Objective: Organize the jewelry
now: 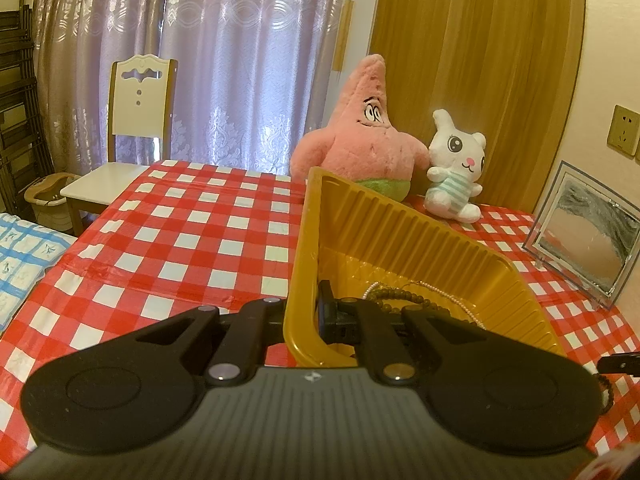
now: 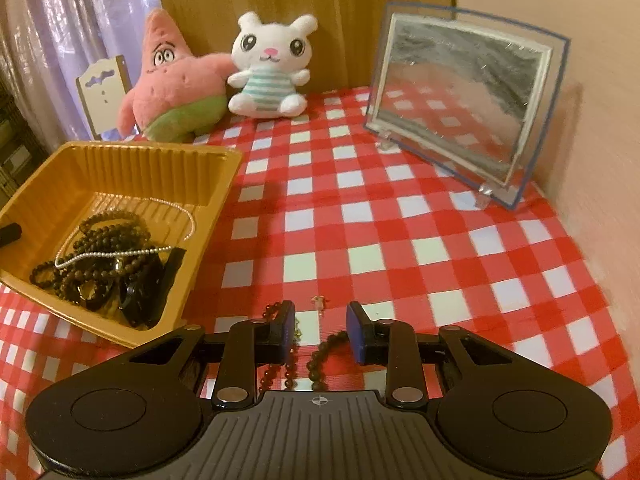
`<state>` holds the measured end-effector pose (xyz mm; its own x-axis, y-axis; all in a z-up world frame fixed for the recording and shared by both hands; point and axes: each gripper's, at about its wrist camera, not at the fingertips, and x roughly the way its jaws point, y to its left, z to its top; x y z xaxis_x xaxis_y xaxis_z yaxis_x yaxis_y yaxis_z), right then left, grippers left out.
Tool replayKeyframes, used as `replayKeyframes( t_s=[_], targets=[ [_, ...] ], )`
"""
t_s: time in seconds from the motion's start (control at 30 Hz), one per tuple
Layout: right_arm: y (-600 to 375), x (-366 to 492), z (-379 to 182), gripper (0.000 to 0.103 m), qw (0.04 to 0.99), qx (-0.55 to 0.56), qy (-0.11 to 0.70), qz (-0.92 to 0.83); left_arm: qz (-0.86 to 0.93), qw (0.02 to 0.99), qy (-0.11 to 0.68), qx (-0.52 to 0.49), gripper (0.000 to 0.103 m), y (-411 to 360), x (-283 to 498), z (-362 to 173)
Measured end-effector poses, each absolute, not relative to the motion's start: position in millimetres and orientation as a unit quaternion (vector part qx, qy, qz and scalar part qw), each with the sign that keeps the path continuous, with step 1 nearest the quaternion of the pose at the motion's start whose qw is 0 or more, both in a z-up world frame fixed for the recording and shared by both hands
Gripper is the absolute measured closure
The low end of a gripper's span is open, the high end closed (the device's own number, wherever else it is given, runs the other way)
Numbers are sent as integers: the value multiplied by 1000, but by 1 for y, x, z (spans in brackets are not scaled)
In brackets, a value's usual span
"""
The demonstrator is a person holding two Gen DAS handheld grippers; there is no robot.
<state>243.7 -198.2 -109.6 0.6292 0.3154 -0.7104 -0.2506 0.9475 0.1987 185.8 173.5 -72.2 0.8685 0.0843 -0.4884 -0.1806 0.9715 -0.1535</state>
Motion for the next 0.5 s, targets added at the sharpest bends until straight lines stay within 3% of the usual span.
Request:
replayKeyframes(
  t_s=[0.2, 0.3, 0.5],
  targets=[
    [-188, 257, -124, 74, 901, 16, 404, 157, 69, 962, 247, -97, 97, 173, 186, -72],
    [-183, 263, -128, 85, 901, 5, 402, 161, 69, 962, 247, -97, 97, 173, 186, -72],
    [-178, 271, -133, 85, 901, -9, 403, 160, 70, 961, 248, -96, 97, 173, 187, -72]
  ],
)
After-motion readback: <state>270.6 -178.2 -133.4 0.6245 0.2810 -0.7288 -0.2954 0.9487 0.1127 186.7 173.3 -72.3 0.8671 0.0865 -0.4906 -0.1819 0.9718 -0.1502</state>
